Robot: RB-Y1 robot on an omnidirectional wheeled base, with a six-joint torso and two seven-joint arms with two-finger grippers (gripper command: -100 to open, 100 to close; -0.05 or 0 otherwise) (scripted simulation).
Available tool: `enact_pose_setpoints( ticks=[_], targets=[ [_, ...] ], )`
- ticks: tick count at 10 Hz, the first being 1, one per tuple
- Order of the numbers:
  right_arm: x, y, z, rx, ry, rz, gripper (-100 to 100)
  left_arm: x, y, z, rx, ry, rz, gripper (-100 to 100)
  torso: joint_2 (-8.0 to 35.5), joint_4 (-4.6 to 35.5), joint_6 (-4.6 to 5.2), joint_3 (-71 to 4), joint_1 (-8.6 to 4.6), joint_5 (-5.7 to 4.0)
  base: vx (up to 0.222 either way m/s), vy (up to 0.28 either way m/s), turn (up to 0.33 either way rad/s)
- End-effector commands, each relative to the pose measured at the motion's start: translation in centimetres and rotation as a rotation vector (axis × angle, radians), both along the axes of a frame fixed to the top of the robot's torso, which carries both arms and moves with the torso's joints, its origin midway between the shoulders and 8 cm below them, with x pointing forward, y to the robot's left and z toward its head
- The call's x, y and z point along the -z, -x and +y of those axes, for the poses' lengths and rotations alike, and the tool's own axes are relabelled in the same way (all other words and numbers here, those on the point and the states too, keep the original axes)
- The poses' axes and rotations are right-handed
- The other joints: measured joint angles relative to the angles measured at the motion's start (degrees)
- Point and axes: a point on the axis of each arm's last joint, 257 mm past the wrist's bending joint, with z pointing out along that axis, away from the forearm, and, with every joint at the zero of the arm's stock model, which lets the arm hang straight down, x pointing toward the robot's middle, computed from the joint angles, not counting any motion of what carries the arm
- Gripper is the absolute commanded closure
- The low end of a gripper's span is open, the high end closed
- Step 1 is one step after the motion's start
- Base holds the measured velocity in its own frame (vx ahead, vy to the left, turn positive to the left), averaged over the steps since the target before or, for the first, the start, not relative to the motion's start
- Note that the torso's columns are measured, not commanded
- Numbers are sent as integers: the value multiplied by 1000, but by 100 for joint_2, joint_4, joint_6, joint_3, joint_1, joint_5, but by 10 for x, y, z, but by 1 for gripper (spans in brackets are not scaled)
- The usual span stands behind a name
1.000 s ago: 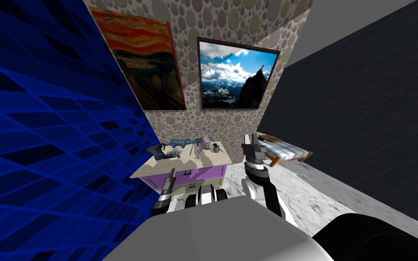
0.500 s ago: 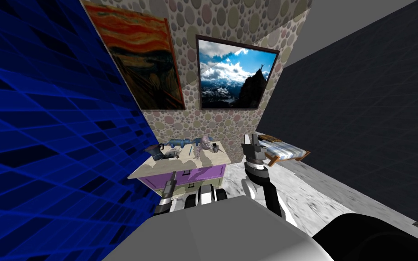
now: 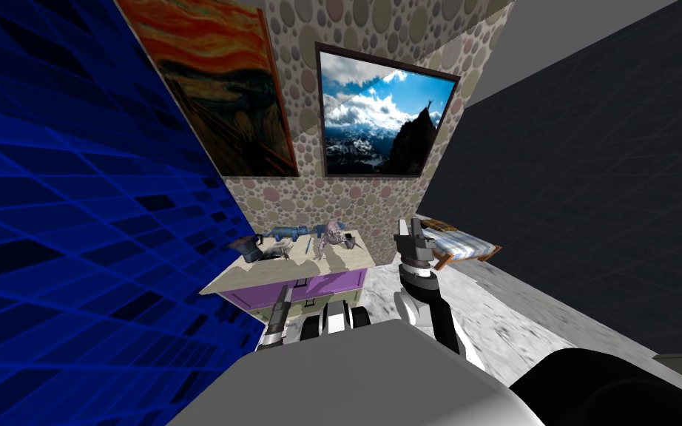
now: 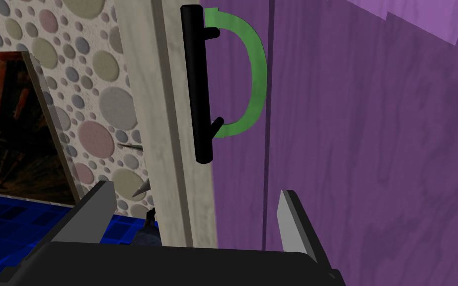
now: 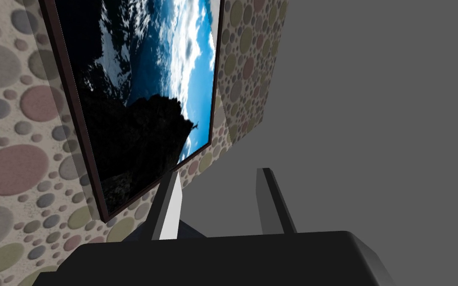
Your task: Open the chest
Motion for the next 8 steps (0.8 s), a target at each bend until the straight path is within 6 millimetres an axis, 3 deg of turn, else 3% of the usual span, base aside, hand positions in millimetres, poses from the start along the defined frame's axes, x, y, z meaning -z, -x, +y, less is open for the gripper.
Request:
enact_pose_setpoints(
  ticks=[1, 4, 6, 8],
  targets=[
    [0, 0, 0, 0, 0, 0, 0, 13, 11, -12, -5, 29, 19, -100, -3, 0, 0, -1, -4, -1, 4, -22, -11],
    [0, 0, 0, 0, 0, 0, 0, 25, 21, -37, -14, 85, 35, -100, -5, -1, 1, -3, 0, 0, 5, -21, -10],
    [0, 0, 0, 0, 0, 0, 0, 26, 21, -38, -14, 87, 34, -100, -3, -1, 0, -2, 1, 0, 3, -12, -4],
    [0, 0, 0, 0, 0, 0, 0, 20, -3, -40, -10, 88, 34, -100, 1, 1, 1, 0, 4, 1, -24, -3, 21]
  ],
)
